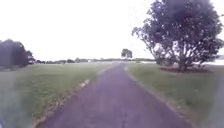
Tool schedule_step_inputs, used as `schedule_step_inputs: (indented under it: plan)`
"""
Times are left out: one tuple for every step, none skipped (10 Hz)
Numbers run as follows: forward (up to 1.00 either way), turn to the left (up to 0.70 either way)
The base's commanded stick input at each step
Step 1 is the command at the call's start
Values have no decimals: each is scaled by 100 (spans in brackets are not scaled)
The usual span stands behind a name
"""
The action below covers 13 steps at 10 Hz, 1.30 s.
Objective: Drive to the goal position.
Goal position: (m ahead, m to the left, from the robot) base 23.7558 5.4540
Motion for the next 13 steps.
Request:
schedule_step_inputs:
  plan:
    - [70,-14]
    - [70,-14]
    - [70,-14]
    - [70,-14]
    - [70,-14]
    - [70,-14]
    - [70,-14]
    - [70,0]
    - [70,0]
    - [70,0]
    - [70,0]
    - [70,0]
    - [70,0]
